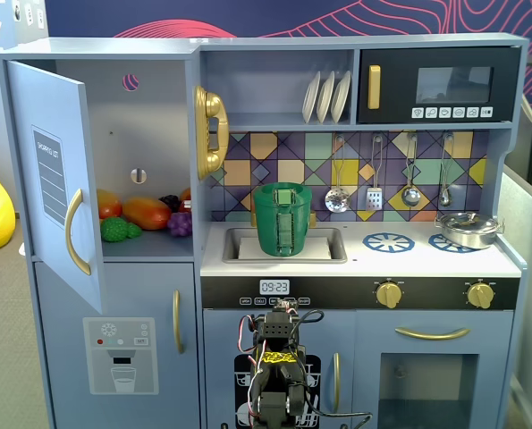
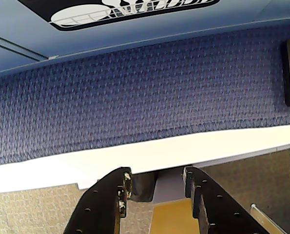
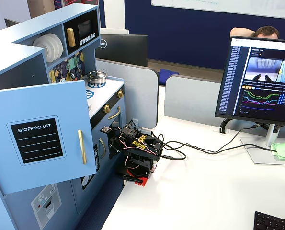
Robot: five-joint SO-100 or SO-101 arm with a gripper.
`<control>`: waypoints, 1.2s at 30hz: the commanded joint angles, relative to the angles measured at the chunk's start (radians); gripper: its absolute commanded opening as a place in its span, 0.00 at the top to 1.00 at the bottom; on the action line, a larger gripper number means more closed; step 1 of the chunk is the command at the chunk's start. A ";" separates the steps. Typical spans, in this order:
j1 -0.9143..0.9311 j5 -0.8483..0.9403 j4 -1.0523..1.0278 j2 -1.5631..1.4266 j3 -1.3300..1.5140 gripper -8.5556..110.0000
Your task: Take off the lid from the green recipient and place it on the counter
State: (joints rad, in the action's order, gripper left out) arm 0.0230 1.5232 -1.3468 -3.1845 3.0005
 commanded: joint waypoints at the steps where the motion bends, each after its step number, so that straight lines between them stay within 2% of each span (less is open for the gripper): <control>1: -0.023 -0.011 -0.186 0.006 -0.003 0.93; 10: -0.040 0.012 -0.181 0.006 -0.003 0.93; 12: -0.023 0.018 -0.110 0.006 -0.005 0.93; 14: 0.008 0.071 0.064 0.006 -0.014 0.90; 15: 0.025 0.057 0.163 0.008 -0.034 0.87; 20: 0.012 0.067 0.735 0.137 -0.202 0.82; 24: 0.006 0.146 0.989 0.264 -0.403 0.74; 29: 0.048 0.196 1.035 0.377 -0.646 0.65; 36: 0.080 0.204 1.054 0.495 -0.822 0.63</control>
State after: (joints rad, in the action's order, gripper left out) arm 0.0767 1.7150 -0.3298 -2.7474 2.3102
